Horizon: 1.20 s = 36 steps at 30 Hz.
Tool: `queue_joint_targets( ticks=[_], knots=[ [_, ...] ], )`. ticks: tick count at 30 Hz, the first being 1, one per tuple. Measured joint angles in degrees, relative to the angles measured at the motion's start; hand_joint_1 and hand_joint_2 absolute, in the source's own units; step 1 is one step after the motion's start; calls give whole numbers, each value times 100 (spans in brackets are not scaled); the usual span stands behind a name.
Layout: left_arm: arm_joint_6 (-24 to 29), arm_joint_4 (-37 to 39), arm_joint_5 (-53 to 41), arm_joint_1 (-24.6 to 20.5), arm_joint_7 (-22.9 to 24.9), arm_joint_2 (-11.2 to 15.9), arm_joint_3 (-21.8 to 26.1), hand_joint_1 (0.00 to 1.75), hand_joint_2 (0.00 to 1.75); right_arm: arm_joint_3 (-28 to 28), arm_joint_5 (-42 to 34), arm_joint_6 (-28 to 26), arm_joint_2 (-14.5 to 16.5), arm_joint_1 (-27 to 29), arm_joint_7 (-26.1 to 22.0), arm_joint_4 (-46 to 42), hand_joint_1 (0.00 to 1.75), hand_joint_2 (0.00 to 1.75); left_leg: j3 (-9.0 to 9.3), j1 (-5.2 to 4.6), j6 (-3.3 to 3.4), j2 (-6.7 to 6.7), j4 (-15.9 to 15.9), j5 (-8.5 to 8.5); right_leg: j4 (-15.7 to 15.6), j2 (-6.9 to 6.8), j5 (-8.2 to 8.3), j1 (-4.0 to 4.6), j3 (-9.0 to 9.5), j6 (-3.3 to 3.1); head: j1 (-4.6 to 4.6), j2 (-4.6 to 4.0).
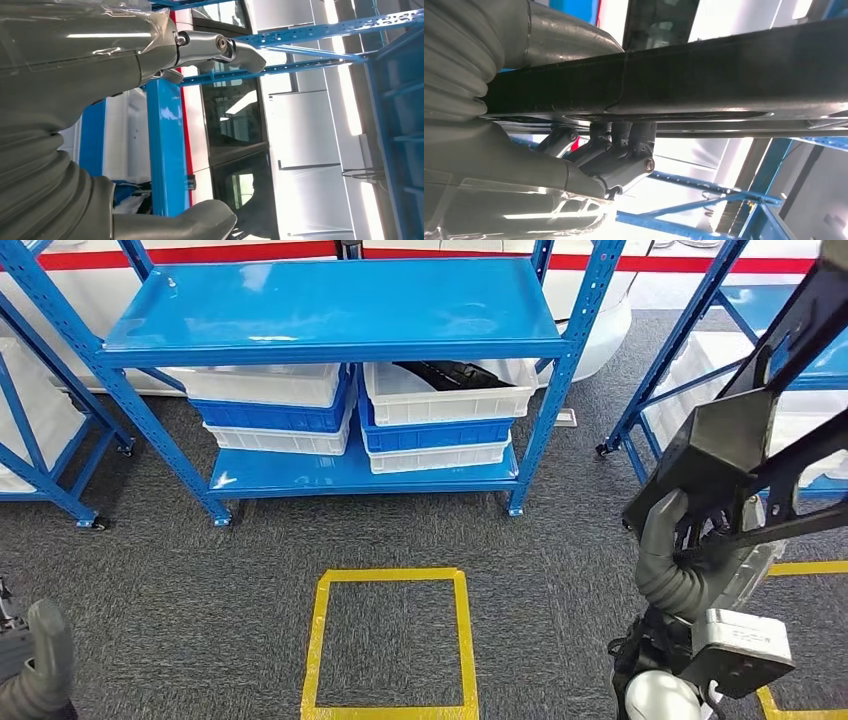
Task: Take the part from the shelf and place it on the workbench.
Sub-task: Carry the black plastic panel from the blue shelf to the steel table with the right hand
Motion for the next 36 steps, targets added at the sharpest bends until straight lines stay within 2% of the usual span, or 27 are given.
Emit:
queue_joint_targets(
  ticks=[2,4,5,8,9,10,11,12,13,14,15,16,18,20,21,23,24,26,28,29,30,31,32,33,34,35,36],
  knots=[
    [-8,-4,-4,7,0,-10,2,0,175,-17,4,-27,-15,7,-2,-6,175,175,-143,2,-65,-3,57,95,-853,2,186,-33,629,94,6,0],
    [-10,-10,-4,4,1,-10,1,0,175,-27,3,-57,-29,17,-4,-11,175,175,-231,-11,-127,-7,114,165,-1456,30,212,-28,1033,62,-4,0],
    [-10,-14,-4,2,0,-9,1,0,175,-35,2,-69,-36,25,-5,-14,175,175,-255,-18,-151,-8,127,197,-1549,46,204,-22,1060,27,-9,0],
    [-10,-17,-3,7,1,-8,-1,0,175,-63,-2,-91,-61,42,-8,-19,175,175,-313,9,-246,-24,124,266,-1520,47,286,-38,889,-117,-18,0],
    [-10,-19,-1,12,2,-6,-1,0,175,-69,-2,-92,-67,43,-8,-20,175,175,-363,26,-277,-34,193,150,-1515,36,344,-50,833,-192,-24,0],
    [-10,-19,2,16,1,-4,-1,0,175,-74,-3,-95,-70,45,-9,-20,175,175,-434,39,-304,-44,365,-75,-1519,24,413,-65,778,-263,-29,0],
    [-6,-20,7,17,2,-1,-2,0,175,-80,-4,-106,-74,46,-9,-21,175,175,-521,50,-325,-51,661,-396,-1517,13,484,-70,716,-314,-35,0],
    [0,-20,16,18,2,7,-3,0,175,-85,-4,-123,-80,50,-9,-21,175,175,-607,54,-346,-53,1041,-713,-1514,10,554,-59,645,-343,-42,0],
    [11,-19,26,15,2,20,-6,0,175,-91,-5,-150,-93,52,-9,-21,175,175,-669,58,-364,-54,1428,-927,-1508,7,624,-47,571,-347,-43,0],
    [26,-18,36,10,2,41,-16,0,175,-98,-8,-180,-113,52,-9,-19,175,175,-679,63,-375,-53,1717,-1006,-1499,4,692,-38,484,-344,-43,0],
    [44,-14,47,-1,3,69,-34,0,175,-110,-15,-209,-140,51,-9,-15,175,175,-604,67,-378,-53,1830,-947,-1487,3,751,-32,398,-331,-43,0],
    [66,-9,63,-18,3,101,-57,0,175,-128,-28,-235,-171,50,-7,-9,175,175,-426,71,-373,-53,1733,-804,-1471,2,804,-31,316,-312,-43,0],
    [130,1,111,-71,4,179,-108,0,175,-179,-70,-270,-228,46,2,2,175,175,181,74,-352,-63,1014,-610,-1429,2,892,-27,181,-257,-46,0],
    [197,4,158,-132,6,250,-158,0,175,-227,-108,-285,-268,26,17,12,175,175,675,54,-314,-92,287,-693,-1401,1,975,-9,110,-187,-40,0],
    [227,5,169,-156,8,282,-186,0,175,-250,-124,-287,-286,5,28,21,175,175,766,30,-281,-104,113,-753,-1401,-1,1025,1,94,-142,-39,0],
    [272,9,178,-178,9,329,-226,0,175,-294,-157,-287,-325,-33,56,50,175,175,701,-4,-171,-88,69,-688,-1420,0,1112,-2,64,-53,-37,0],
    [287,10,178,-190,10,350,-239,0,175,-320,-182,-287,-351,-47,68,67,175,175,635,-11,-95,-75,57,-623,-1381,3,1078,-9,10,-39,-40,0],
    [298,13,185,-214,12,373,-261,0,175,-373,-230,-288,-399,-54,88,99,175,175,474,-5,27,-44,31,-475,-1049,7,735,-15,-184,-93,-22,0],
    [298,26,208,-226,13,401,-299,0,175,-428,-280,-289,-451,-56,95,137,175,175,304,-25,68,-35,39,-333,-303,9,226,-4,-411,-145,0,0],
    [297,37,223,-227,13,417,-319,0,175,-455,-304,-290,-478,-55,95,158,175,175,221,-37,71,-30,44,-261,56,10,88,-2,-467,-128,4,0],
    [296,49,238,-229,13,431,-334,0,175,-480,-325,-292,-501,-54,93,179,175,175,140,-49,73,-25,49,-191,310,10,47,3,-464,-93,7,0],
    [295,61,255,-231,13,445,-344,0,175,-501,-338,-297,-520,-52,90,199,175,175,61,-61,68,-21,53,-124,314,10,131,12,-337,-47,8,0],
    [293,75,269,-236,13,458,-353,0,175,-520,-346,-304,-532,-49,84,217,175,175,-20,-72,60,-18,57,-57,111,10,253,22,-104,-13,8,0],
    [295,89,278,-245,13,469,-366,0,175,-541,-349,-310,-540,-45,75,230,175,175,-88,-81,46,-17,63,5,-299,9,334,33,233,-12,7,0],
    [308,103,279,-261,13,478,-384,0,175,-561,-343,-314,-542,-42,63,238,175,175,-148,-96,25,-18,71,65,-815,9,349,55,612,-40,9,0],
    [334,117,266,-284,13,482,-405,0,175,-577,-331,-312,-538,-34,53,241,175,175,-182,-105,-1,-16,72,121,-1225,10,313,71,883,-89,0,0],
    [376,129,248,-314,13,484,-433,0,175,-591,-311,-305,-531,-25,44,243,175,175,-203,-107,-32,-14,68,177,-1510,13,264,89,1039,-142,-2,0]
  ],
)
